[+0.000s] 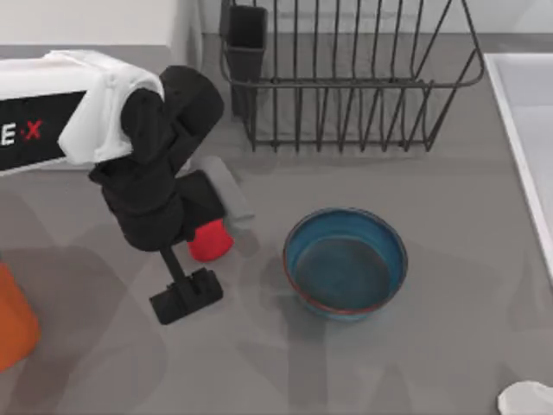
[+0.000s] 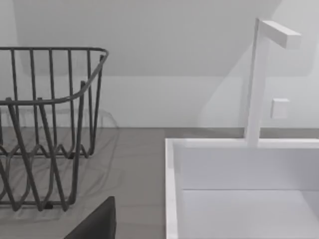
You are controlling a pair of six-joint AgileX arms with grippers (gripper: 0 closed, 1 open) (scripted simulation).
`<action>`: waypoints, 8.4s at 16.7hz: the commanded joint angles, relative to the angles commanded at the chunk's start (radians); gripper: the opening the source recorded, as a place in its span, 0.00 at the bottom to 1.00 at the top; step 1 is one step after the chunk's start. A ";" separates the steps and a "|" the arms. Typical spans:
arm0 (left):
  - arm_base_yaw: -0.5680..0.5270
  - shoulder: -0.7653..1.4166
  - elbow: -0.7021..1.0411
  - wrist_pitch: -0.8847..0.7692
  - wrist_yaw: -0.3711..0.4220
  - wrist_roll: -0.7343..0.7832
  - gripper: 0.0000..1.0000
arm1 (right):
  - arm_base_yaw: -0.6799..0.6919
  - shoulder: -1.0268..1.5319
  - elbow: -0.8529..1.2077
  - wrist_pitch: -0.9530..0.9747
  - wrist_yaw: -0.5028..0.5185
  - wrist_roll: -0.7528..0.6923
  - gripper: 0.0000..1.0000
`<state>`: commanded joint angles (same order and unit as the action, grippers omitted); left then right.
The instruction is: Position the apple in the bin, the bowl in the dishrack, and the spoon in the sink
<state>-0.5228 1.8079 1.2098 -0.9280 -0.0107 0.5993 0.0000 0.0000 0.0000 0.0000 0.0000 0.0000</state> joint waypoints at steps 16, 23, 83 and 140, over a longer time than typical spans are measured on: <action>0.014 0.311 0.473 -0.196 0.007 0.056 1.00 | 0.000 0.000 0.000 0.000 0.000 0.000 1.00; 0.020 0.381 0.357 -0.004 0.008 0.058 1.00 | 0.000 0.000 0.000 0.000 0.000 0.000 1.00; 0.176 -0.060 0.409 -0.447 -0.162 1.010 0.00 | 0.000 0.000 0.000 0.000 0.000 0.000 1.00; 0.706 -0.308 -0.210 -0.058 -0.210 2.749 0.75 | 0.000 0.000 0.000 0.000 0.000 0.000 1.00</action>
<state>0.1833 1.4994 1.0002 -0.9860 -0.2208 3.3486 0.0000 0.0000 0.0000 0.0000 0.0000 0.0000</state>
